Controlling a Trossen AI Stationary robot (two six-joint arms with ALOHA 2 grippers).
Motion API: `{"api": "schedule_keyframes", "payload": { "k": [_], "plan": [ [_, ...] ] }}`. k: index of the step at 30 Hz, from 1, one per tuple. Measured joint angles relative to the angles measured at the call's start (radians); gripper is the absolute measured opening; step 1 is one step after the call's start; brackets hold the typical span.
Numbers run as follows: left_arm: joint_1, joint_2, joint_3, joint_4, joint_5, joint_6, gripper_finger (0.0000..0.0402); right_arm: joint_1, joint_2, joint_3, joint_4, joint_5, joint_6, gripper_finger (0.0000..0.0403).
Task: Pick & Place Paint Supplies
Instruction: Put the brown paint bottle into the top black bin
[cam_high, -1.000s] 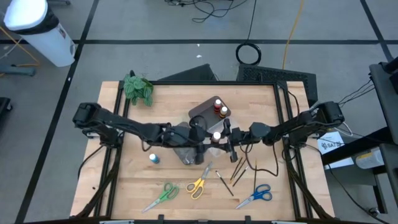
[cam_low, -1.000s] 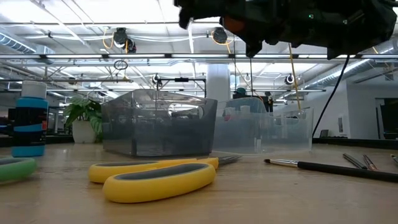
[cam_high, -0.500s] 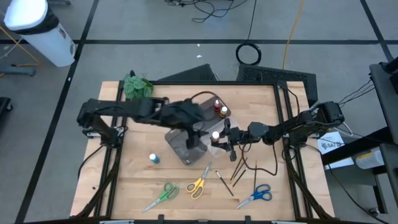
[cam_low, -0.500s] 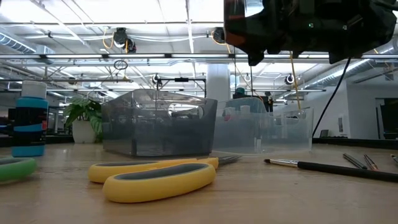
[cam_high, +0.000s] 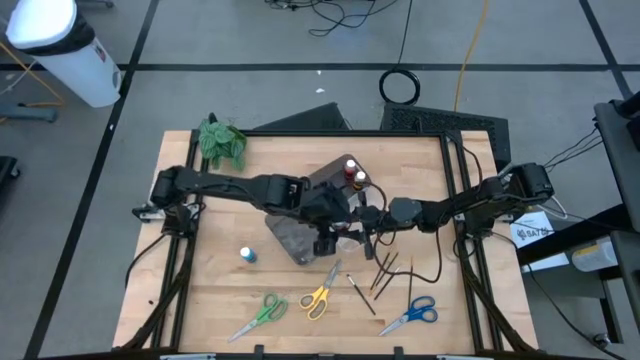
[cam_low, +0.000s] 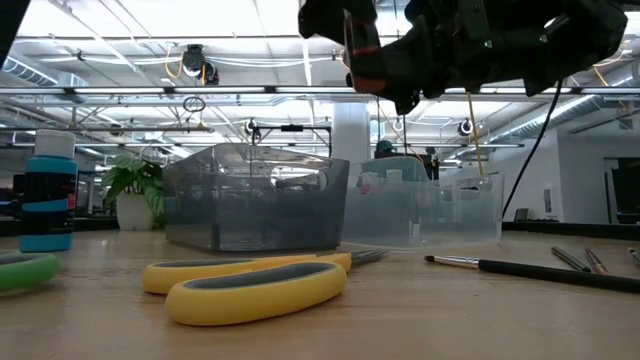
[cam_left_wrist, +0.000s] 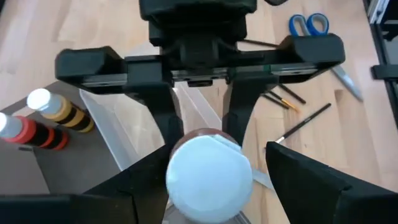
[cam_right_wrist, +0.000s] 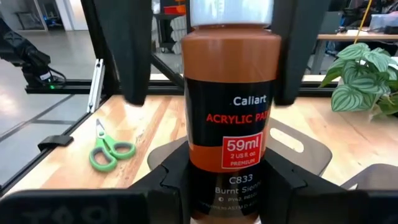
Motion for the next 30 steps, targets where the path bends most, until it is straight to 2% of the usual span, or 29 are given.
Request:
{"api": "schedule_keyframes", "payload": {
  "k": [11,30],
  "plan": [
    [0.012,-0.078,0.000,-0.006,-0.001,-0.028,0.0246,0.000,0.000,0.000,-0.021,0.000,0.000,0.0113],
    [0.009,-0.056,0.001,-0.011,0.020,-0.055,0.0230,0.000,0.000,0.000,-0.018,0.000,0.000,0.0112]
  ]
}}
